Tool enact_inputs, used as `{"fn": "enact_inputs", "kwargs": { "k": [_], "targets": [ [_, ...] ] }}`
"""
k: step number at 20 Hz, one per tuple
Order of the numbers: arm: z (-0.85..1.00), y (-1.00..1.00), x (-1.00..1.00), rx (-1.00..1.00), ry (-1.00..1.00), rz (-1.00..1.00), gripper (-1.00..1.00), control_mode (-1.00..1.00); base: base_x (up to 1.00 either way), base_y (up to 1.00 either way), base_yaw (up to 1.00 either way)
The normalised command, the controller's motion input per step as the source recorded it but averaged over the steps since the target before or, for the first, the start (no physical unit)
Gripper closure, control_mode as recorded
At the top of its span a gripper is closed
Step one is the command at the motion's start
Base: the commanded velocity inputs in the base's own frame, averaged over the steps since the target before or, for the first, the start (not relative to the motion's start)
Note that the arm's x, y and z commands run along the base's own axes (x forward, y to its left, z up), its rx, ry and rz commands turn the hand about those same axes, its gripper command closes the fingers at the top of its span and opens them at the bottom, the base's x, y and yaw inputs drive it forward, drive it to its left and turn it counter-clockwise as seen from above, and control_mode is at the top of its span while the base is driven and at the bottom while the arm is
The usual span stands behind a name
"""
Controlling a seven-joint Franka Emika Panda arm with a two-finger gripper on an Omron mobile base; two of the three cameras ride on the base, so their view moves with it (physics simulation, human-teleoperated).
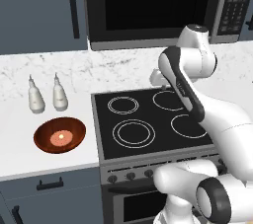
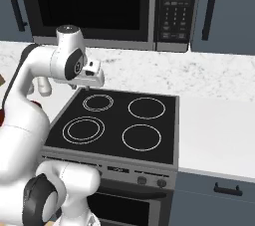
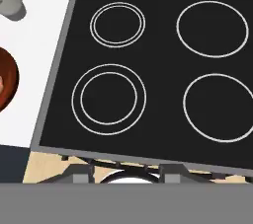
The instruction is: Open the microwave, place the bowl with waffle inside the microwave, then close the microwave door and turn it on.
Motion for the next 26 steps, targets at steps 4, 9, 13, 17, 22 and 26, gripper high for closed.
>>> {"fn": "enact_inputs", "kwargs": {
  "k": [4,9,13,17,22,26],
  "targets": [
    [0.04,-0.08,-0.06,0.0,-0.16,0.04,-1.0,-1.0,0.0,0.0,0.0],
    [0.47,-0.89,-0.15,0.15,-0.88,0.02,-1.0,-1.0,0.0,0.0,0.0],
    [0.44,-0.92,0.0,0.13,-0.59,-0.06,-1.0,-1.0,0.0,0.0,0.0],
    [0.04,-0.46,0.01,0.0,-0.09,-0.06,-1.0,-1.0,0.0,0.0,0.0],
    [0.03,-0.58,0.13,0.0,0.0,-0.04,-1.0,-1.0,0.0,0.0,0.0],
    [0.32,-0.67,0.16,0.0,0.0,-0.11,-1.0,-1.0,0.0,0.0,0.0]
  ]
}}
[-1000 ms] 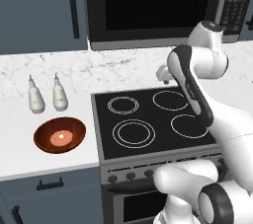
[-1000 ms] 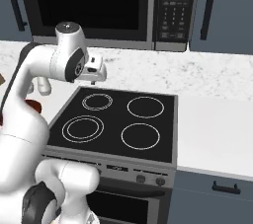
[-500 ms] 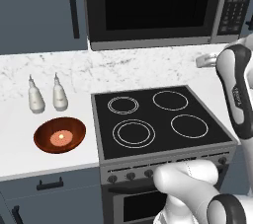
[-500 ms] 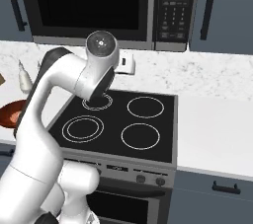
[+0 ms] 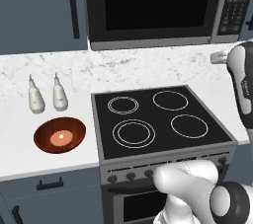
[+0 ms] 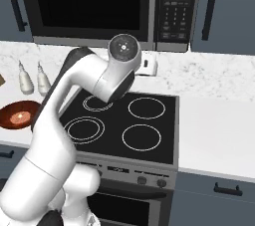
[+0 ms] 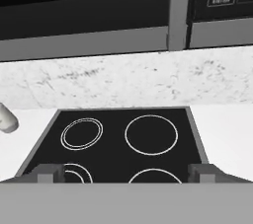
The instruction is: Open the microwave, place the bowl with waffle inside the microwave, then close the microwave door and turn it on.
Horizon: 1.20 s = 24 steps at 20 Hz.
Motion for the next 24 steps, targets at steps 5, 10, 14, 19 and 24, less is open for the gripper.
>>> {"fn": "enact_inputs", "kwargs": {
  "k": [5,10,14,19,24],
  "targets": [
    [0.46,-0.37,0.39,0.0,-0.02,-0.1,-1.0,-1.0,0.0,0.0,0.0],
    [0.5,-0.22,0.42,0.0,-0.03,-0.06,-1.0,-1.0,0.0,0.0,0.0],
    [0.41,-0.16,0.35,0.0,-0.02,-0.1,-1.0,-1.0,0.0,0.0,0.0],
    [0.17,0.0,0.44,0.0,-0.1,-0.1,-1.0,-1.0,0.0,0.0,0.0],
    [0.01,0.0,0.42,0.01,-0.17,-0.07,-1.0,-1.0,0.0,0.0,0.0]
  ]
}}
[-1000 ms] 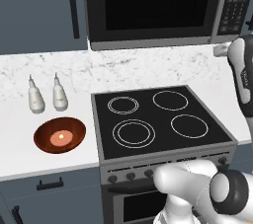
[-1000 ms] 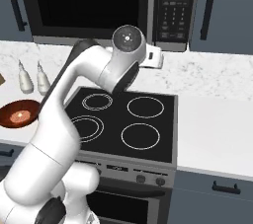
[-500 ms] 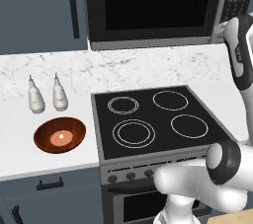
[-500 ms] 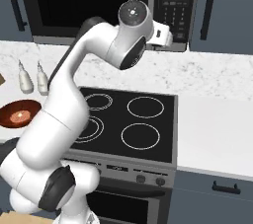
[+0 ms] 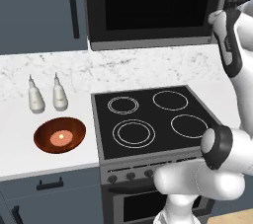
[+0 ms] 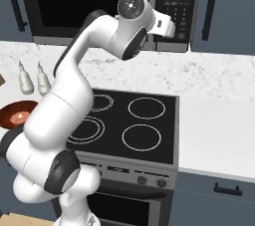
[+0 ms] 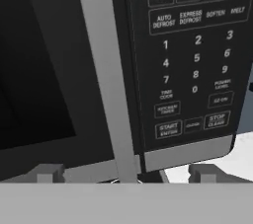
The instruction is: Open the microwave, place the bowl with waffle inside the microwave, then close the microwave door and turn it on.
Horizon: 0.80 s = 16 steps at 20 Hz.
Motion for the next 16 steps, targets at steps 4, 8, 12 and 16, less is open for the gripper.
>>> {"fn": "enact_inputs", "kwargs": {
  "k": [4,8,12,16],
  "targets": [
    [0.0,0.0,0.38,0.02,-0.22,-0.02,-1.0,-1.0,0.0,0.0,0.0],
    [0.0,0.0,0.39,0.03,-0.16,0.0,-1.0,-1.0,0.0,0.0,0.0],
    [-0.04,0.0,0.62,0.03,-0.01,0.0,-1.0,-1.0,0.0,0.0,0.0],
    [-0.05,0.0,0.93,0.02,0.04,0.03,-1.0,-1.0,0.0,0.0,0.0]
  ]
}}
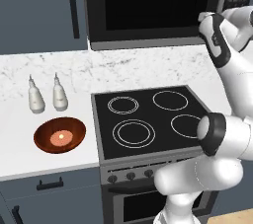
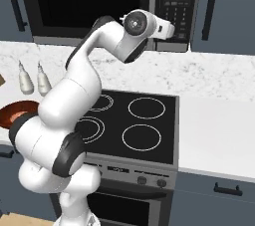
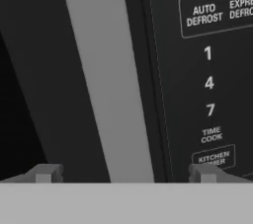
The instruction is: Open the microwave, place the bowl with waffle inside the microwave, then close the microwave door and turn it on.
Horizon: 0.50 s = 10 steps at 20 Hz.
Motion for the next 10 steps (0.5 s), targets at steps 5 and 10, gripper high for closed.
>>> {"fn": "enact_inputs", "kwargs": {
  "k": [5,10],
  "targets": [
    [-0.09,0.0,0.95,0.03,0.0,0.08,1.0,-1.0,0.0,0.0,0.0],
    [-0.13,0.01,0.47,0.0,-0.04,0.02,1.0,-1.0,0.0,0.0,0.0]
  ]
}}
